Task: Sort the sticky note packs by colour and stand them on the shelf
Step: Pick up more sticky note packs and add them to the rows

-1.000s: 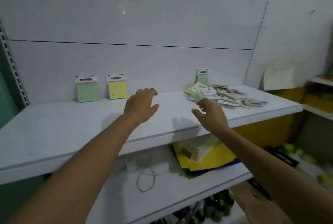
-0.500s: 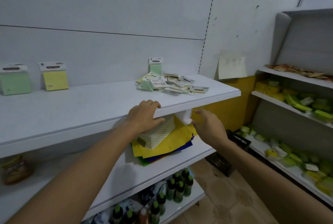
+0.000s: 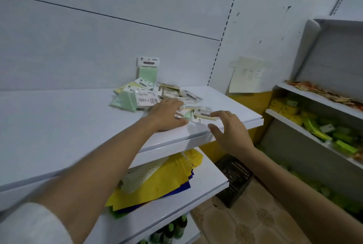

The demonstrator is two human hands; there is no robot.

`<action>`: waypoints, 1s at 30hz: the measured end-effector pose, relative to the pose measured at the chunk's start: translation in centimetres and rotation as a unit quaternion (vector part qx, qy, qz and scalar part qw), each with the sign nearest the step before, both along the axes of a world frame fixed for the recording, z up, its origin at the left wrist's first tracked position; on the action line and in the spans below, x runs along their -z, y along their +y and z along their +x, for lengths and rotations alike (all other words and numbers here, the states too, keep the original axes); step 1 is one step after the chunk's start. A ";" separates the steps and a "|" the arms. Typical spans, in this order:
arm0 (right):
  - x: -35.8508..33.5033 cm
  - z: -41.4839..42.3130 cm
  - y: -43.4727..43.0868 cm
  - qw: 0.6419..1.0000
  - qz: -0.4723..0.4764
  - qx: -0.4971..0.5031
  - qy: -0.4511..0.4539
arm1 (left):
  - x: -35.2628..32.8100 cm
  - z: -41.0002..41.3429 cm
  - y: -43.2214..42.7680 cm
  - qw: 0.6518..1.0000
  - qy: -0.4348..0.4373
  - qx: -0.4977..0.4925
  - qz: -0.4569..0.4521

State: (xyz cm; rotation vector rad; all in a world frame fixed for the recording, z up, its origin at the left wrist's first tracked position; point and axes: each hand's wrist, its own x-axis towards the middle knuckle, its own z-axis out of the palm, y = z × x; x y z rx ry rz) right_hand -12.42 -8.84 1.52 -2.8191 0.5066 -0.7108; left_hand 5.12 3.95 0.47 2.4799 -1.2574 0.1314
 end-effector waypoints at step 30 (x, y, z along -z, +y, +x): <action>2.0 16.1 -10.6 0.923 -0.091 -0.374 -0.002 | 1.2 0.9 -1.4 0.986 0.053 -0.086 -0.133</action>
